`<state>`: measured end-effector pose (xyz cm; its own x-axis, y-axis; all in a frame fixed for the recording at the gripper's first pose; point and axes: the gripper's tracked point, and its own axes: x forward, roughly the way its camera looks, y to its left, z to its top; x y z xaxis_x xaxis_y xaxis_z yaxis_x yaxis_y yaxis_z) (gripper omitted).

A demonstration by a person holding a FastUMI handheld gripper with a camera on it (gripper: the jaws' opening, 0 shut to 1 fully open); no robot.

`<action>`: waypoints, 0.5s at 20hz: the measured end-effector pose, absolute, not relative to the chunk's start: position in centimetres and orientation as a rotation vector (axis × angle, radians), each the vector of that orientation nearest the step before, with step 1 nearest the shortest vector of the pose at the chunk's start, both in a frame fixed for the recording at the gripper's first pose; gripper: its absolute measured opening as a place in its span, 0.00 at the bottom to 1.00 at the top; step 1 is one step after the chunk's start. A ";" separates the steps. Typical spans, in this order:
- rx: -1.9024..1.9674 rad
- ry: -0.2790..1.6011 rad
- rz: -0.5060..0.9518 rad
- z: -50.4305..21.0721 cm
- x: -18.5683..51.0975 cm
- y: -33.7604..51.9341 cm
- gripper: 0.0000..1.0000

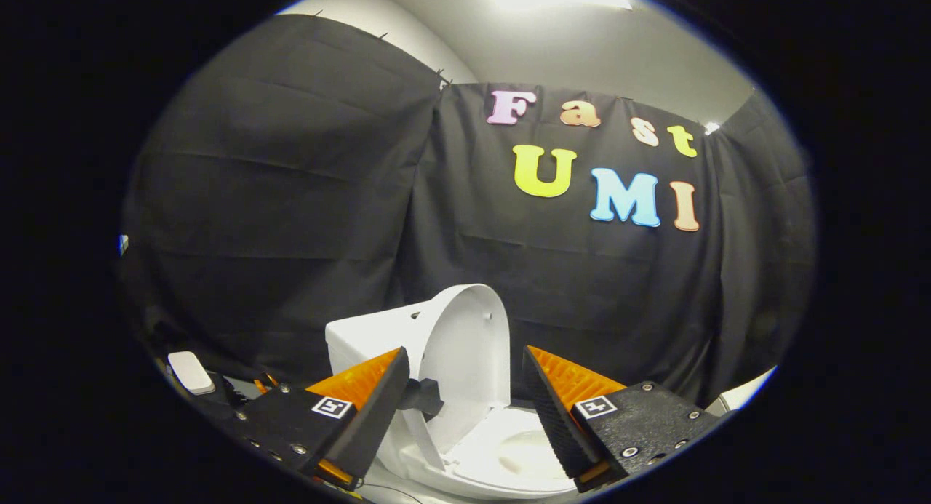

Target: Open the toilet lid.

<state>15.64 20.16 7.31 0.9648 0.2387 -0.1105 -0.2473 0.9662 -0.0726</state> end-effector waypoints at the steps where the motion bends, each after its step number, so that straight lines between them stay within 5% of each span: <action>1: -0.061 0.091 0.234 8.1 15.0 18.9 0.95; 10: -0.004 -0.031 0.057 10.0 9.1 4.1 0.95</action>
<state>9.06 4.13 10.01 0.9979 0.0566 0.0311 -0.0565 0.9984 -0.0053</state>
